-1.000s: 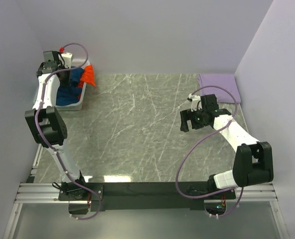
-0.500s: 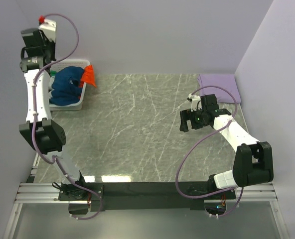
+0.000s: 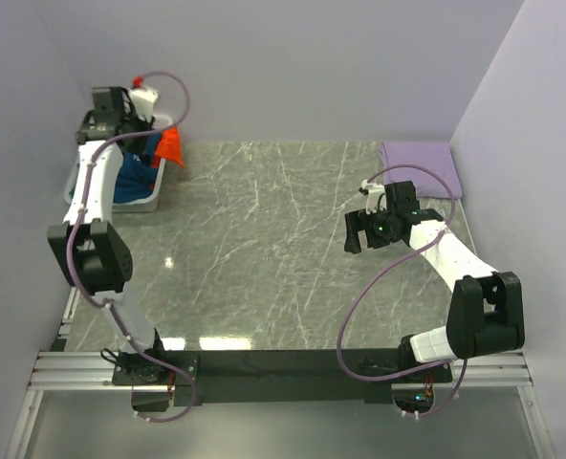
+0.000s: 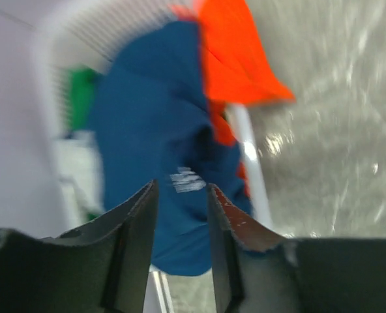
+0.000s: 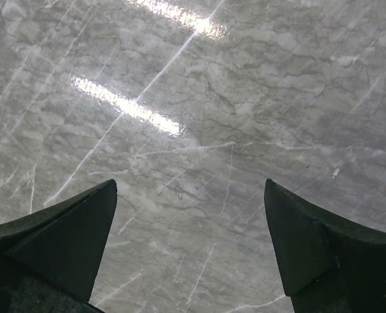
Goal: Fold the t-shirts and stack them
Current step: Grab the tshirt from the pile
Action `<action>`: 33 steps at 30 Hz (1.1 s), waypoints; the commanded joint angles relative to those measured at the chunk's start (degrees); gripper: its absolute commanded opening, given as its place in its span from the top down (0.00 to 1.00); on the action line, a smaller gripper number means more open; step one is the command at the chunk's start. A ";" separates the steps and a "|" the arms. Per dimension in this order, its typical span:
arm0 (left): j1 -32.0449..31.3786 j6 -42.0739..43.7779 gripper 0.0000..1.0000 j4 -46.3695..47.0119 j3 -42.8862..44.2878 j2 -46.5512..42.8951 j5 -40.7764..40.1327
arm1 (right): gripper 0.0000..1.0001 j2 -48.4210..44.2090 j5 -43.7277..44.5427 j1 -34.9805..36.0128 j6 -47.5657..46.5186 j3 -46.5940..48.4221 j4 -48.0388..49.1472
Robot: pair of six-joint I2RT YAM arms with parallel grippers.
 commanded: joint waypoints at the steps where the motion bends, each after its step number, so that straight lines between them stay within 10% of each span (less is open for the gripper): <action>1: -1.20 3.94 0.58 -2.12 -1.10 2.08 -2.32 | 0.00 0.85 -0.71 0.03 -0.16 0.25 1.46; 9: -2.08 7.98 0.58 2.34 -2.32 8.85 -9.79 | 0.00 1.47 -0.36 -0.05 -0.34 0.16 1.46; 16: -2.08 9.13 0.99 7.62 -1.80 7.71 -12.44 | 0.00 1.91 -0.45 -0.05 -0.34 0.07 1.46; 33: 1.34 3.51 1.00 16.75 8.13 -5.20 -4.97 | 0.00 1.64 -1.42 -0.05 0.02 0.25 1.64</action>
